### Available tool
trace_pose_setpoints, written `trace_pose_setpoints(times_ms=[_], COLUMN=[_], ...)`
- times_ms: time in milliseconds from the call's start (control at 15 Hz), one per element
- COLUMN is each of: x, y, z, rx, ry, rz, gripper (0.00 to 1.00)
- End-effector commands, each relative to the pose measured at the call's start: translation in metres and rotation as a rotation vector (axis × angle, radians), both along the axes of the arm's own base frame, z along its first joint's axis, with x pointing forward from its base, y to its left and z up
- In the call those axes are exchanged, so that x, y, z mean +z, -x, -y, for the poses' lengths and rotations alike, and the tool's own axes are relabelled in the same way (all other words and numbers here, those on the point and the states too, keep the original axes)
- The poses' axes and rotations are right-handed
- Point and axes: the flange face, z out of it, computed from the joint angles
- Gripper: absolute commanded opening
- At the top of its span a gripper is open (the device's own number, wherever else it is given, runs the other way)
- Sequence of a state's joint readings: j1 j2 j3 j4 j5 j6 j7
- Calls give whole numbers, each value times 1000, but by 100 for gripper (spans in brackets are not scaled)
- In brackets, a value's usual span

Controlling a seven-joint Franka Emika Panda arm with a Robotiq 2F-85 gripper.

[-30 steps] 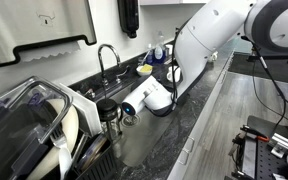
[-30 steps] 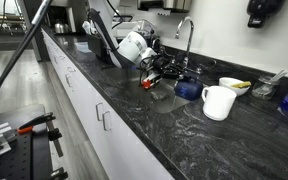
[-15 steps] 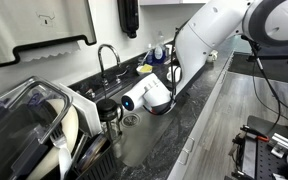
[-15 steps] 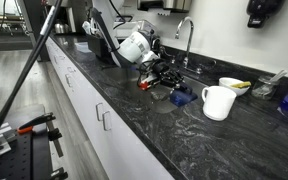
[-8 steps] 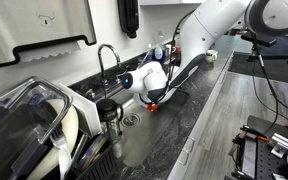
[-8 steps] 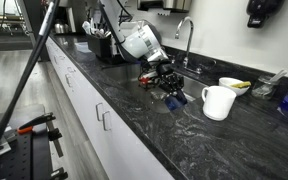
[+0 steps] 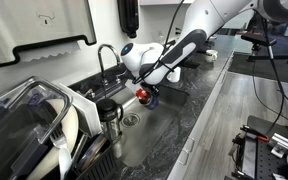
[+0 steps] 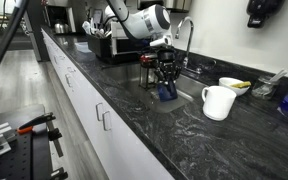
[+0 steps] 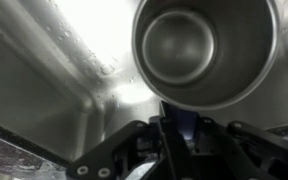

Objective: Take the white cup out of the sink, put it on the counter then pour the water from the blue cup in the sink

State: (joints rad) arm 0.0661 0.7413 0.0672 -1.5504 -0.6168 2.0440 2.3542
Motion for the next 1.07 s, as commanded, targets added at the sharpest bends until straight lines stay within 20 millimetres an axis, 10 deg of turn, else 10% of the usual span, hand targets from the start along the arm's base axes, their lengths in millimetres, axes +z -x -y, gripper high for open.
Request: trace_pose_setpoints(times_ms=[0, 1000], x=[18, -49], y=[-3, 35], z=[14, 83], rx=[-68, -356], ry=[-190, -764], rz=[22, 453], gripper=[4, 4])
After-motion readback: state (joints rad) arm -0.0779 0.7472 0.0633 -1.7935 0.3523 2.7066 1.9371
